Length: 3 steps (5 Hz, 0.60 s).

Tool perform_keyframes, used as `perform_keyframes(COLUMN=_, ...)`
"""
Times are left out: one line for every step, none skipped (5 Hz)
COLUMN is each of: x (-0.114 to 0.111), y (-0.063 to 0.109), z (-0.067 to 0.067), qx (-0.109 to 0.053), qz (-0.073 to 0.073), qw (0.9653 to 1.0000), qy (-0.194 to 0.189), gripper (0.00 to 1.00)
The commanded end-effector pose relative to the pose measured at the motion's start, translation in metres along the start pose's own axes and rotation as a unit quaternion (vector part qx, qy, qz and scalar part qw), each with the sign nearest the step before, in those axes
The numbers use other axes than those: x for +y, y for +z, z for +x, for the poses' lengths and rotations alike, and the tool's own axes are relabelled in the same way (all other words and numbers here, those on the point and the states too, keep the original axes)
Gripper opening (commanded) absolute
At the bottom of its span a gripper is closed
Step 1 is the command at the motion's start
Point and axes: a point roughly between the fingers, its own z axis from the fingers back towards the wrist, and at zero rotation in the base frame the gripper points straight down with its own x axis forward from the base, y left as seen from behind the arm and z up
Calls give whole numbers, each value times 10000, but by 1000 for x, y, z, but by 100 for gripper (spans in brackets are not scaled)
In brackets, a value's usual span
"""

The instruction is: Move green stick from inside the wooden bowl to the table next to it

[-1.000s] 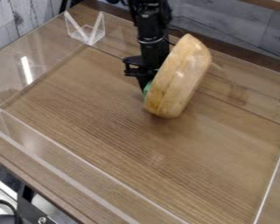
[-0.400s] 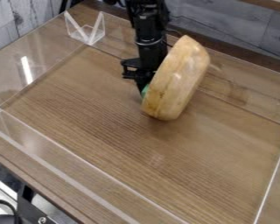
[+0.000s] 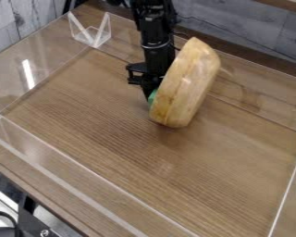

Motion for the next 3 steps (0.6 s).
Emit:
perform_keyframes(x=2, y=10, z=3, qx=-189, qz=-7, qw=9998, qy=11, gripper=0)
perform_keyframes(x=3, y=10, z=1, qx=-167, qz=-16, qw=9999, qy=41, gripper=0)
perform_keyframes(x=4, y=10, z=-1, qx=-138, qz=-25, qw=9999, qy=66, gripper=0)
